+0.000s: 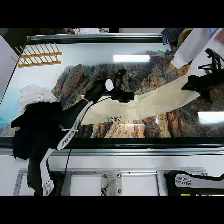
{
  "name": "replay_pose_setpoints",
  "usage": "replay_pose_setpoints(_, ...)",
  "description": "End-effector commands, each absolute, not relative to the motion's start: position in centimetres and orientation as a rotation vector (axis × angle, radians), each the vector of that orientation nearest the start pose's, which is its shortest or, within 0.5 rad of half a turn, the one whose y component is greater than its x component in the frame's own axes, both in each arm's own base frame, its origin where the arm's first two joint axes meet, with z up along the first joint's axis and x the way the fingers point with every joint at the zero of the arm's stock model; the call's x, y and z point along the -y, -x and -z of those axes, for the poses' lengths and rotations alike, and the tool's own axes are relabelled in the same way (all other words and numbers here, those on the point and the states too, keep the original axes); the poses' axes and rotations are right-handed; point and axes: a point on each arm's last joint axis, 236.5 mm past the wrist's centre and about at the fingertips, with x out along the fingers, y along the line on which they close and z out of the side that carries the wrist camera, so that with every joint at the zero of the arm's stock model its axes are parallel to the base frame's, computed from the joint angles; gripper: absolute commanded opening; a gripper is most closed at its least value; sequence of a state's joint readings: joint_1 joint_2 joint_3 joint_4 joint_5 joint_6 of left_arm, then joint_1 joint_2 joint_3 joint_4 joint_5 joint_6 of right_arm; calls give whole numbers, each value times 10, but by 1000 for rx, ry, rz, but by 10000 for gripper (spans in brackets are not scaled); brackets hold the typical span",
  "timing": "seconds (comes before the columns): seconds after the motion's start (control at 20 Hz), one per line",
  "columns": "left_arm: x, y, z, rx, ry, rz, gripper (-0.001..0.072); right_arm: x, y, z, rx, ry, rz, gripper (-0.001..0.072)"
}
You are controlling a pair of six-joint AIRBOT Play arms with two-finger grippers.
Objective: Fold the clothes and pants, and hang the long-sleeved shirts on hangers.
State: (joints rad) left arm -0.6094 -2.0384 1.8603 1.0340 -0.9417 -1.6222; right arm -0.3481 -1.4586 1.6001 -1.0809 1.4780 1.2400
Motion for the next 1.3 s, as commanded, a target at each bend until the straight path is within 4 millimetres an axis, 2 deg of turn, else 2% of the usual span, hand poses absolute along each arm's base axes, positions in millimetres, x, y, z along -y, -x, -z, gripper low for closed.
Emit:
replay_pose_setpoints(0.0,456,-415,81,-1310,186,782,15,0,-419,-134,-1113,-256,-312,8)
replay_pose_setpoints(0.1,457,-408,96,-1360,167,787,15,-17,-417,-141,-1104,-237,-341,8)
replay_pose_setpoints(0.3,446,-402,117,-1424,193,732,14,-50,-415,-150,-1098,-209,-397,8)
replay_pose_setpoints(0.4,445,-403,113,-1423,193,734,15,-65,-415,-157,-1089,-196,-421,8)
replay_pose_setpoints(0.5,441,-412,102,-1397,205,731,14,-81,-415,-163,-1077,-188,-444,8)
replay_pose_setpoints(0.6,426,-427,87,-1366,205,712,14,-97,-413,-165,-1083,-192,-463,8)
replay_pose_setpoints(0.75,382,-461,60,-1312,206,647,15,-124,-408,-163,-1106,-214,-486,8)
replay_pose_setpoints(0.95,306,-504,12,-1230,223,546,14,-174,-413,-167,-1074,-260,-518,8)
replay_pose_setpoints(1.1,247,-524,-25,-1171,239,477,15,-224,-411,-153,-1110,-303,-562,8)
replay_pose_setpoints(1.25,196,-534,-64,-1111,256,431,15,-275,-412,-128,-1135,-312,-604,8)
